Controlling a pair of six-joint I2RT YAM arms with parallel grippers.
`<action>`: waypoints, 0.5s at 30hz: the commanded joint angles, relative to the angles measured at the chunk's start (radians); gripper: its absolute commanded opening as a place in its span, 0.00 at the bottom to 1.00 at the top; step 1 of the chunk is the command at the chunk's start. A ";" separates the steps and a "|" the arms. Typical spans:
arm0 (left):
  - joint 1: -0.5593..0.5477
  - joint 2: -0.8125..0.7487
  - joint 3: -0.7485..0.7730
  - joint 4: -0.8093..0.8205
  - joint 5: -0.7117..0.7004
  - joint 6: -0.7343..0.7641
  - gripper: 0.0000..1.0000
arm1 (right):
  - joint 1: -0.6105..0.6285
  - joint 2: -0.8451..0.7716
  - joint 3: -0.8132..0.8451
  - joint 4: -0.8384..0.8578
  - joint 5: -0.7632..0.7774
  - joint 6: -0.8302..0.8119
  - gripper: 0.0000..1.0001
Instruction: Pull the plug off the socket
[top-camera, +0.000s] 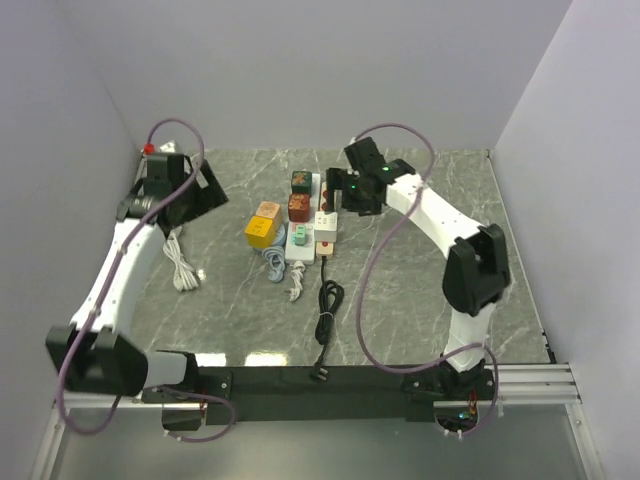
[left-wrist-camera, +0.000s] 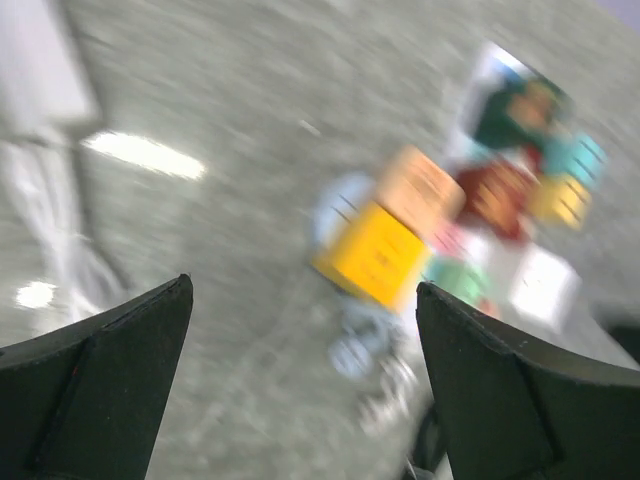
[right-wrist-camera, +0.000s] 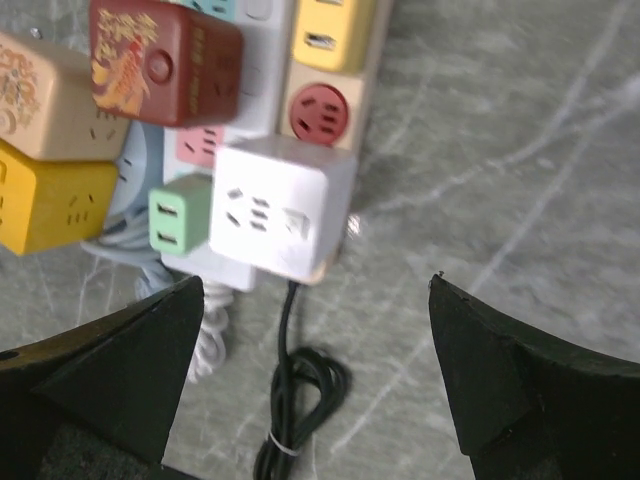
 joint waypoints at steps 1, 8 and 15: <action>-0.071 -0.121 -0.116 0.054 0.195 -0.083 0.99 | 0.033 0.097 0.118 -0.031 0.081 0.009 1.00; -0.107 -0.348 -0.260 0.054 0.231 -0.166 0.99 | 0.075 0.280 0.295 -0.076 0.121 0.069 1.00; -0.121 -0.444 -0.318 0.031 0.275 -0.193 0.99 | 0.095 0.317 0.272 -0.116 0.180 0.113 0.75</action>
